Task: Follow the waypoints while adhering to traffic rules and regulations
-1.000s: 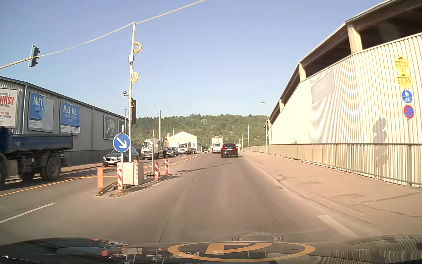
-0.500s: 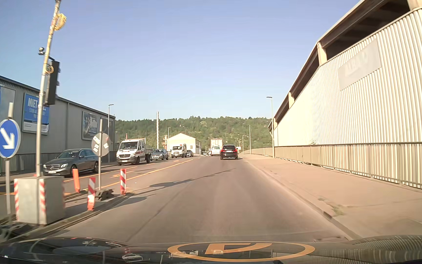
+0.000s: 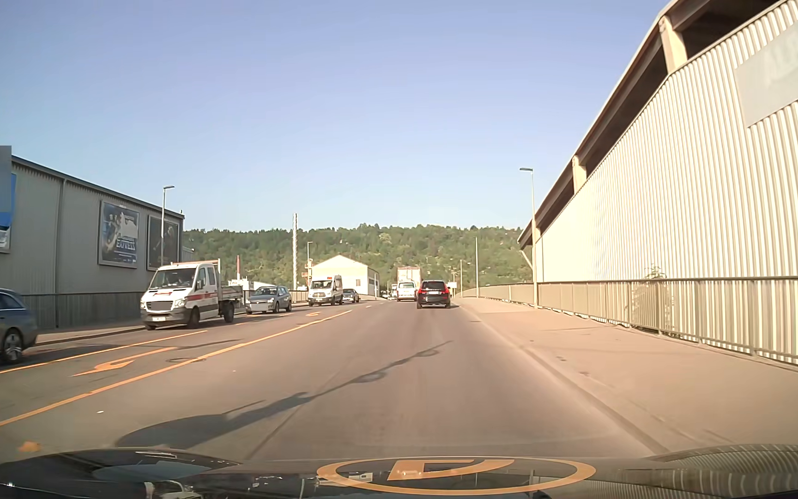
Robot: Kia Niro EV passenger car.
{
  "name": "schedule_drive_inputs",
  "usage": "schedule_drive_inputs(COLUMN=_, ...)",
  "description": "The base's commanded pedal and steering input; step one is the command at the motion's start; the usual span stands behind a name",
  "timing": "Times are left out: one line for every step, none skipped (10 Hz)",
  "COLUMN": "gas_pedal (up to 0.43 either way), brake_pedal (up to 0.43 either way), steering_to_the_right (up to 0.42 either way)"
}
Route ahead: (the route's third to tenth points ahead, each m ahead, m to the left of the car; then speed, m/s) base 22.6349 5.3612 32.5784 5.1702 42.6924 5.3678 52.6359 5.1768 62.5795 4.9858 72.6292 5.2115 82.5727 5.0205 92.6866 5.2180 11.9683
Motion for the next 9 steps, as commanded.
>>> schedule_drive_inputs(gas_pedal=0.26, brake_pedal=0.0, steering_to_the_right=-0.001)
schedule_drive_inputs(gas_pedal=0.248, brake_pedal=0.0, steering_to_the_right=-0.001)
schedule_drive_inputs(gas_pedal=0.248, brake_pedal=0.0, steering_to_the_right=-0.001)
schedule_drive_inputs(gas_pedal=0.22, brake_pedal=0.0, steering_to_the_right=-0.001)
schedule_drive_inputs(gas_pedal=0.189, brake_pedal=0.0, steering_to_the_right=-0.001)
schedule_drive_inputs(gas_pedal=0.189, brake_pedal=0.0, steering_to_the_right=-0.001)
schedule_drive_inputs(gas_pedal=0.189, brake_pedal=0.0, steering_to_the_right=-0.001)
schedule_drive_inputs(gas_pedal=0.189, brake_pedal=0.0, steering_to_the_right=-0.001)
schedule_drive_inputs(gas_pedal=0.189, brake_pedal=0.0, steering_to_the_right=-0.001)
